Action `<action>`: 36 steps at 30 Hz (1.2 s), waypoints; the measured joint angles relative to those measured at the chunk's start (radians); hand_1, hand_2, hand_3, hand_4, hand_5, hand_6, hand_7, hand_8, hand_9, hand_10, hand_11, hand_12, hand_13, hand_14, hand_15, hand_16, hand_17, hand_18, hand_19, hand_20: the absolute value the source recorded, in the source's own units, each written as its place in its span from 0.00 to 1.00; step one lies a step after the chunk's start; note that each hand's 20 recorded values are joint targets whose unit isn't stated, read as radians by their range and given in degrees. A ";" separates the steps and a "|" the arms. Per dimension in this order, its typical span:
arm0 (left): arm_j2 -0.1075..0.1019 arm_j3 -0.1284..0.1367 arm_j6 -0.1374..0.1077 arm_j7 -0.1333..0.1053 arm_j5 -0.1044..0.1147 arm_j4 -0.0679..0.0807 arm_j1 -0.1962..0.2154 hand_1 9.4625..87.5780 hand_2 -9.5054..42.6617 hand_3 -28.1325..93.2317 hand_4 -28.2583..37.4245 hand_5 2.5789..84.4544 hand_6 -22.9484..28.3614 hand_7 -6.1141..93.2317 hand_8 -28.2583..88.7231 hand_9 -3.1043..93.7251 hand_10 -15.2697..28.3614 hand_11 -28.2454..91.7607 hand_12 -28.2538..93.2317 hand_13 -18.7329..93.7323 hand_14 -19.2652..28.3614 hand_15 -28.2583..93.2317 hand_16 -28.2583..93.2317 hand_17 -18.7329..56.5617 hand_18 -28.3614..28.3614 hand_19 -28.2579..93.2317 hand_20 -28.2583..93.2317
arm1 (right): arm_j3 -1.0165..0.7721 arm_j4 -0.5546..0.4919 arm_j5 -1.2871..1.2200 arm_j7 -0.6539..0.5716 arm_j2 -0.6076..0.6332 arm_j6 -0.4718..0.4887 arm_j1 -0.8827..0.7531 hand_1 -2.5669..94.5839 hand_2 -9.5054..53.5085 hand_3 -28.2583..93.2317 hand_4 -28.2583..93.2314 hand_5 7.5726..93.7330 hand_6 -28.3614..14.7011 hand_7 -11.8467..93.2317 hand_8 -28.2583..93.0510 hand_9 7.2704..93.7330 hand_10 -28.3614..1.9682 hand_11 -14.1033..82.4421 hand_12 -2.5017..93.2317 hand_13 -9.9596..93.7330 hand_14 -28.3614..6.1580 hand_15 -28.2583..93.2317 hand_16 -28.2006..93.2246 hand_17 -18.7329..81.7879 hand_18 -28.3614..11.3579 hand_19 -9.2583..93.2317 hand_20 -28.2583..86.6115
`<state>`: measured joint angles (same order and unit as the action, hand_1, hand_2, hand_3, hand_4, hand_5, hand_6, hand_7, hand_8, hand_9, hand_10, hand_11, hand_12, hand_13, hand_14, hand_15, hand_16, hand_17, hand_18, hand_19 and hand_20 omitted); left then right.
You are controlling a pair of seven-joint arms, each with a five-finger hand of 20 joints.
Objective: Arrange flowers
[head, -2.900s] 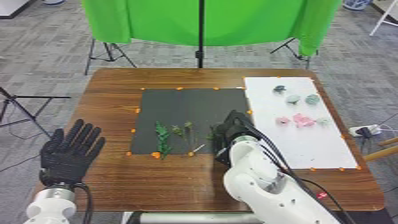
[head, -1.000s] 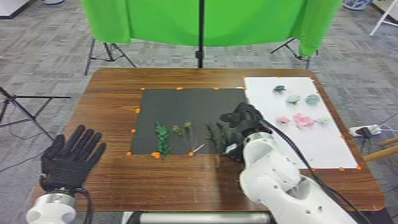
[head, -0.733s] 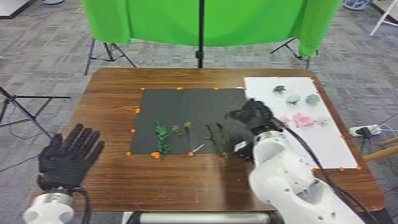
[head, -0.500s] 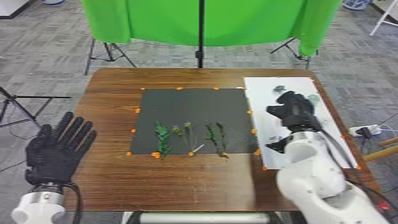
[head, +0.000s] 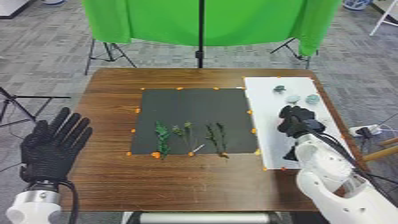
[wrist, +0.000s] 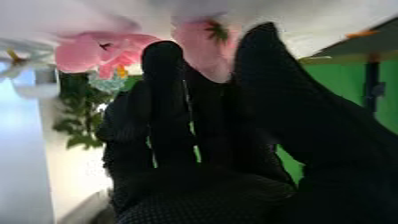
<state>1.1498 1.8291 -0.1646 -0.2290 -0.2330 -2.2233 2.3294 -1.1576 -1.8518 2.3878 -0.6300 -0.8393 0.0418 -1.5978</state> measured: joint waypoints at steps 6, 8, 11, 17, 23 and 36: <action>0.001 -0.003 -0.008 -0.006 0.008 -0.001 0.000 0.21 0.45 0.85 0.01 0.50 0.60 0.15 0.18 0.42 0.68 0.37 0.33 0.42 0.70 0.49 0.20 0.19 0.71 0.43 0.35 | 0.029 0.030 0.002 -0.003 -0.008 -0.097 0.022 0.70 0.00 0.79 0.00 0.80 0.63 0.38 0.28 0.88 0.57 0.30 0.51 0.69 0.43 0.82 0.59 0.53 0.18 0.97 0.70; 0.003 -0.003 -0.008 -0.009 0.017 -0.001 0.001 0.17 0.49 0.85 0.01 0.50 0.60 0.15 0.18 0.42 0.68 0.36 0.33 0.42 0.71 0.48 0.20 0.19 0.71 0.43 0.35 | 0.016 -0.007 -0.012 -0.002 -0.008 -0.080 0.011 0.70 0.00 0.80 0.00 0.80 0.63 0.39 0.28 0.88 0.57 0.30 0.51 0.69 0.43 0.82 0.59 0.53 0.17 0.97 0.70; 0.004 -0.001 -0.008 -0.013 0.029 -0.001 0.007 0.12 0.55 0.84 0.00 0.50 0.60 0.14 0.18 0.42 0.68 0.36 0.33 0.42 0.71 0.48 0.20 0.19 0.71 0.43 0.35 | 0.019 -0.076 -0.037 0.004 -0.007 -0.069 0.010 0.69 0.00 0.80 0.00 0.79 0.62 0.39 0.28 0.88 0.57 0.30 0.52 0.69 0.44 0.82 0.60 0.53 0.18 0.97 0.70; 0.004 -0.005 -0.015 -0.021 0.052 -0.001 0.012 0.10 0.55 0.84 0.00 0.49 0.60 0.13 0.18 0.42 0.68 0.35 0.33 0.42 0.70 0.47 0.21 0.19 0.71 0.43 0.35 | 0.167 -0.103 -0.209 0.094 -0.033 -0.068 0.171 0.69 0.00 0.81 0.00 0.79 0.63 0.40 0.28 0.87 0.57 0.30 0.51 0.68 0.45 0.82 0.60 0.52 0.19 0.97 0.70; -0.002 -0.017 -0.036 -0.028 0.053 0.000 0.013 0.12 0.54 0.84 0.00 0.49 0.59 0.12 0.18 0.41 0.67 0.35 0.33 0.40 0.69 0.45 0.21 0.19 0.71 0.42 0.35 | 0.385 0.045 -0.264 0.268 -0.179 -0.066 0.422 0.69 0.00 0.81 0.00 0.78 0.63 0.40 0.27 0.87 0.57 0.30 0.51 0.68 0.44 0.82 0.59 0.52 0.19 0.96 0.70; -0.043 -0.067 -0.121 -0.023 0.055 0.010 -0.022 0.14 0.52 0.85 0.00 0.47 0.59 0.12 0.18 0.40 0.66 0.35 0.33 0.39 0.68 0.44 0.21 0.18 0.71 0.42 0.35 | 0.709 0.195 -0.132 0.263 -0.480 -0.026 0.601 0.68 0.00 0.80 0.00 0.75 0.63 0.40 0.26 0.85 0.59 0.30 0.50 0.67 0.45 0.81 0.59 0.51 0.18 0.95 0.69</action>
<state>1.1070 1.7622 -0.2853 -0.2518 -0.1778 -2.2134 2.3069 -0.4485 -1.6564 2.2563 -0.3670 -1.3189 0.0158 -0.9968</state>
